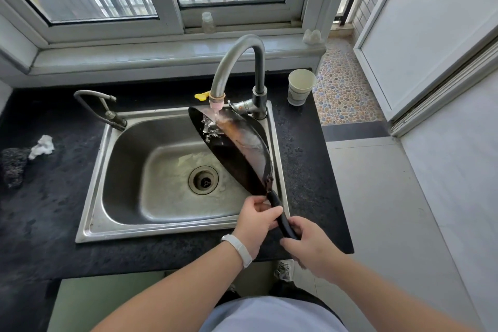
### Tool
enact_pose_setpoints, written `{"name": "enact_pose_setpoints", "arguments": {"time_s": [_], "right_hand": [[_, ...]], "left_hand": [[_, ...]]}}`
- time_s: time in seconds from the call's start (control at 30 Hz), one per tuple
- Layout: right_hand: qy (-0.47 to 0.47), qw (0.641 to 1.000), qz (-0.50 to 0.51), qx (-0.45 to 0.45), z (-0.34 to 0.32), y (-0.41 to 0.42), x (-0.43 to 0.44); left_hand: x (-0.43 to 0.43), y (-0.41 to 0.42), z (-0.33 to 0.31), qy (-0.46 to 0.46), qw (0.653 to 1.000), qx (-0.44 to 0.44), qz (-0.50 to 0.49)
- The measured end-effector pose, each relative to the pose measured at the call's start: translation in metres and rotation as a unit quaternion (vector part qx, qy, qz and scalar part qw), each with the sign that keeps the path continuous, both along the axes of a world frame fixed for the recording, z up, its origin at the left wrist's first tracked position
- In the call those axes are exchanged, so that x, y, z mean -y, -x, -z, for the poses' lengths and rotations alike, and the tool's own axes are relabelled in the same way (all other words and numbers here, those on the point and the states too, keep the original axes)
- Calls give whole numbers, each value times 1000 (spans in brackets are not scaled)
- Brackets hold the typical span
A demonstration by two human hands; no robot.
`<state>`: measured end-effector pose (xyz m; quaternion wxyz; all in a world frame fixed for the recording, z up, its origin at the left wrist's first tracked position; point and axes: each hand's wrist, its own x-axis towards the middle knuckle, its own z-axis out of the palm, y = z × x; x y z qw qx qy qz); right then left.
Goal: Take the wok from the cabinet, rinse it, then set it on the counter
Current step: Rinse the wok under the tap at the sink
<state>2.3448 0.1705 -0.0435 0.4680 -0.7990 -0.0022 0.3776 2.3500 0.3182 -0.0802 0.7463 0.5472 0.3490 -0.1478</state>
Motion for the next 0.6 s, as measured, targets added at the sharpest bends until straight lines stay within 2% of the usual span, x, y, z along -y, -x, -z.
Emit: {"name": "enact_pose_setpoints", "arguments": {"time_s": [0.07, 0.17, 0.6], "right_hand": [[-9, 1000, 3, 2, 2, 0, 5], [-9, 1000, -11, 7, 6, 1, 10], [39, 996, -66, 40, 24, 7, 2]], "left_hand": [[-2, -1, 1, 50, 999, -12, -6], [-2, -6, 4, 66, 998, -7, 19], [-4, 0, 3, -3, 999, 1, 53]]}}
